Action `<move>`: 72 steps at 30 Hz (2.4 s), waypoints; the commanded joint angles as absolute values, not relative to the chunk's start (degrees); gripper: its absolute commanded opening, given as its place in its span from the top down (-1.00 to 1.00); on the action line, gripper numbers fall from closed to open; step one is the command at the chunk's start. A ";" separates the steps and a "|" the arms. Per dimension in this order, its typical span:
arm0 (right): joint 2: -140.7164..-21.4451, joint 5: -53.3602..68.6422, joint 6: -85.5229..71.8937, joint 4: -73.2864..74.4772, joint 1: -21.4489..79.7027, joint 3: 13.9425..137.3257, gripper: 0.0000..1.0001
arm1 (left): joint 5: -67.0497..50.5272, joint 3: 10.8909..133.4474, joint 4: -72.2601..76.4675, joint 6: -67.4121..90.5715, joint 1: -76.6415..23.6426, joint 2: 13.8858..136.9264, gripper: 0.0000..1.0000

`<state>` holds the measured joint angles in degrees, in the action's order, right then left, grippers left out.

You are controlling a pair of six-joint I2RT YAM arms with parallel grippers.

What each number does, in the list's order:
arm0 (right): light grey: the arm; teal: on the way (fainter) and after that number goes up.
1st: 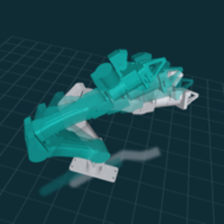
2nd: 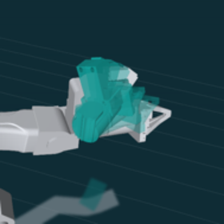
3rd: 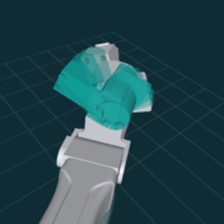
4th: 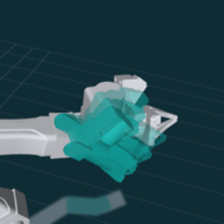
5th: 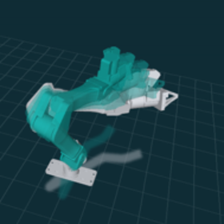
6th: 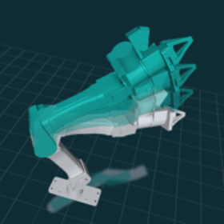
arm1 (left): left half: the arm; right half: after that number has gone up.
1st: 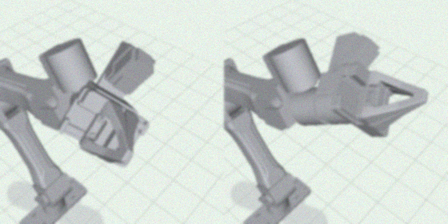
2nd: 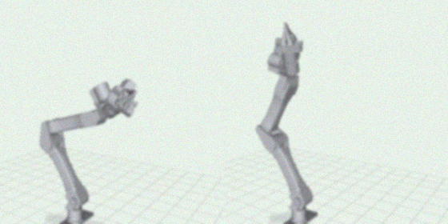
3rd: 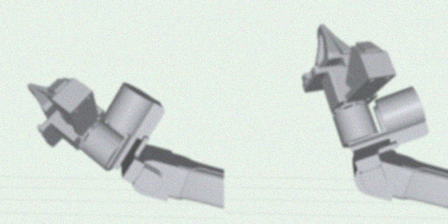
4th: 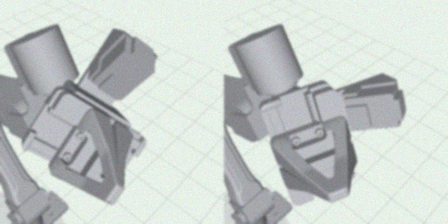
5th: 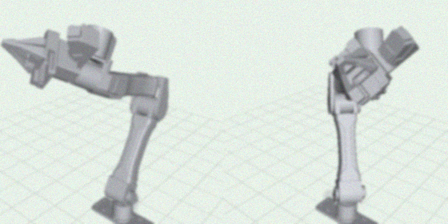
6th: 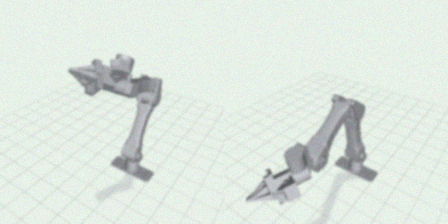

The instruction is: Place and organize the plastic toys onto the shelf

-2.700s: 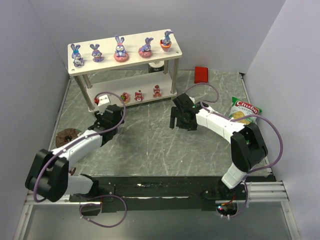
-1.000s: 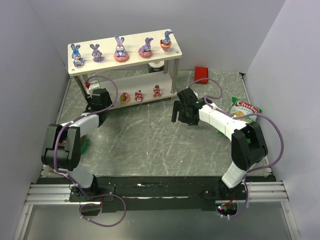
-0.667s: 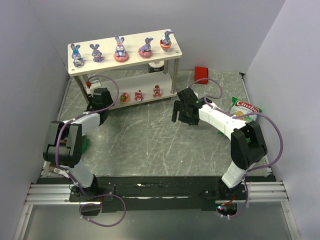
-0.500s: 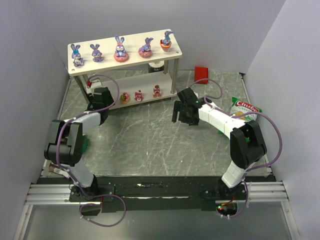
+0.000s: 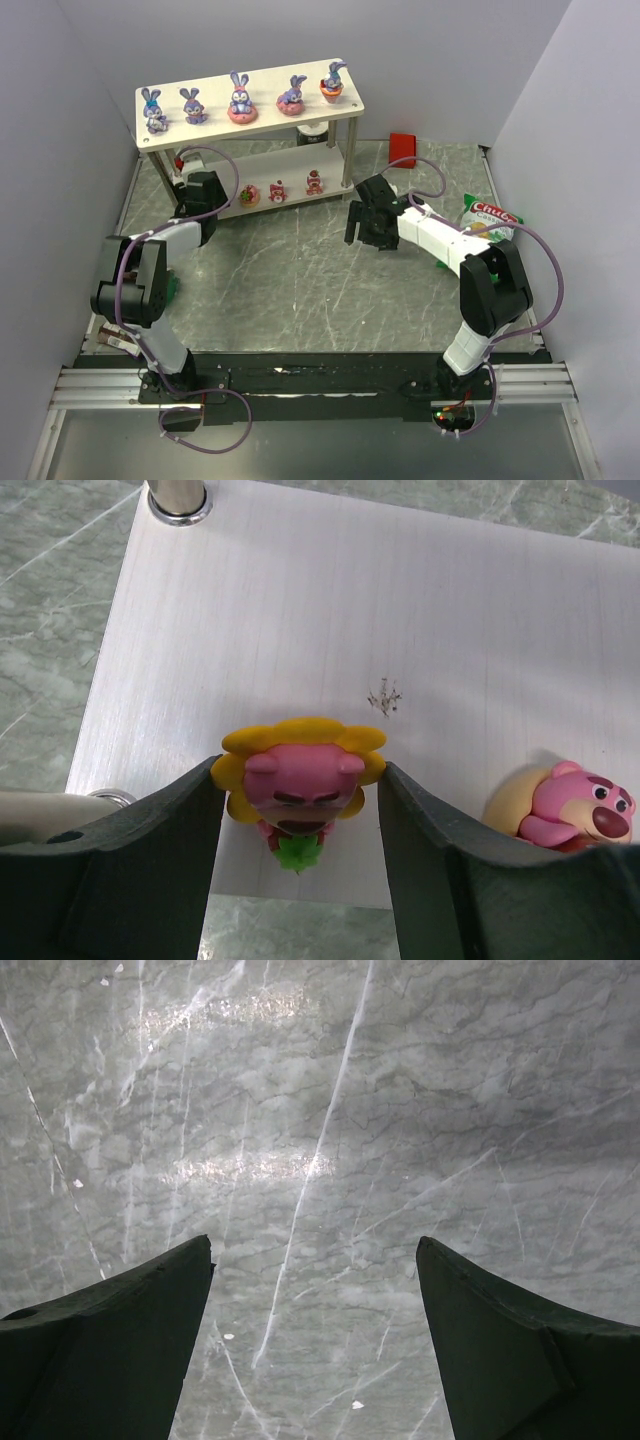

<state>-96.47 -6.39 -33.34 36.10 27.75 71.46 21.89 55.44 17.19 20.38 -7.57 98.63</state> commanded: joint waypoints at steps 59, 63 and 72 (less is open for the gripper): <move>-94.49 -5.36 -33.66 33.22 27.16 72.25 -0.76 | 21.27 51.07 18.11 23.47 -6.77 91.06 -0.91; -93.78 -5.01 -33.57 32.87 27.16 71.37 -0.77 | 22.58 50.89 16.71 23.91 -6.77 90.79 -0.95; -92.37 -4.66 -33.66 32.08 27.07 69.87 -0.76 | 22.59 50.36 14.76 26.45 -6.77 89.12 -0.71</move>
